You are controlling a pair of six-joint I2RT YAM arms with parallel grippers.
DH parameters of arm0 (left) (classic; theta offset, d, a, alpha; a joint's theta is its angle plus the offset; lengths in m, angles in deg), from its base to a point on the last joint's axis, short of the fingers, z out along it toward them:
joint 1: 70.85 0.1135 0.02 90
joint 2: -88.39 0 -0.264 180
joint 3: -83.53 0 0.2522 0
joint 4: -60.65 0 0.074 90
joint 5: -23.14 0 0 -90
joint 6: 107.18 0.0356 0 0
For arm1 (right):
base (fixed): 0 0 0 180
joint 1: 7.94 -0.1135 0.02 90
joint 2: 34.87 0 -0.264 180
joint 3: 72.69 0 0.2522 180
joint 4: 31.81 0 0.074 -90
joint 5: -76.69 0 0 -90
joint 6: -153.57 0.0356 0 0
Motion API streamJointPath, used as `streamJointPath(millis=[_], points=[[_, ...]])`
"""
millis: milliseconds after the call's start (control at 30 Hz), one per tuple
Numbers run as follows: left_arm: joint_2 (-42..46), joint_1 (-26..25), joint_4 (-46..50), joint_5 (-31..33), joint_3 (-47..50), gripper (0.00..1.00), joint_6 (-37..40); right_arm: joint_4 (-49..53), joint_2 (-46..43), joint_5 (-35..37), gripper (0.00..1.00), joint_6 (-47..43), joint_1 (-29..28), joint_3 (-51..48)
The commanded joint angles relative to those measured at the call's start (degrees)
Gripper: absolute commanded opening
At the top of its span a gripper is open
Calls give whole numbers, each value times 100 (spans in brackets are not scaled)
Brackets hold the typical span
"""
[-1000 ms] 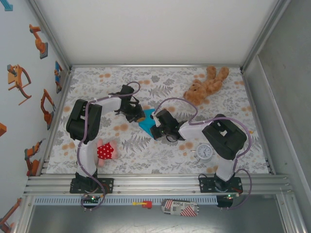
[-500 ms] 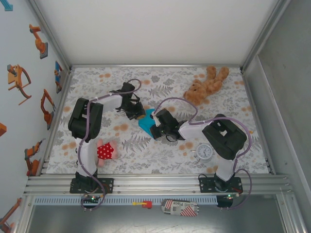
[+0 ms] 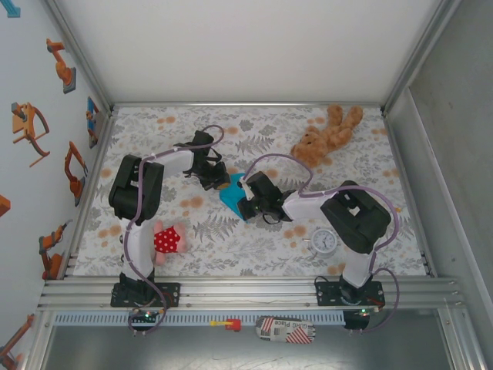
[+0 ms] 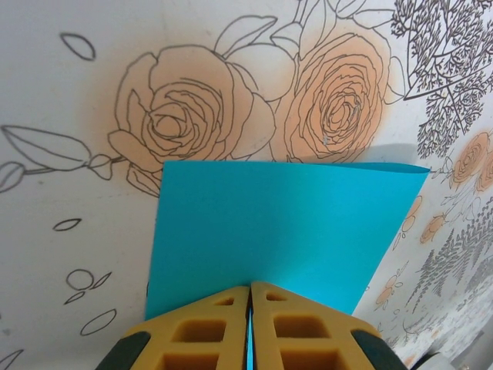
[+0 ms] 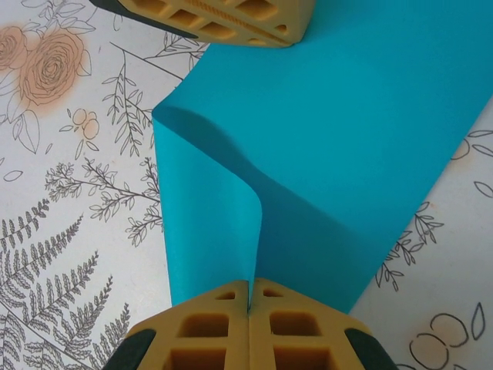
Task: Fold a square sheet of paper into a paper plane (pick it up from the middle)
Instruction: Third fold the triangle at the center of the table.
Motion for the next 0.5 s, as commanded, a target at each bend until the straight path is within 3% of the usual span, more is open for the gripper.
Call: streamJointPath(millis=[0,467], points=[[-243,-23,354,195,10,10,140,89,132,49,0,-88,25,169],[-259,-28,352,186,8,10,149,160,210,58,0,-81,24,233]])
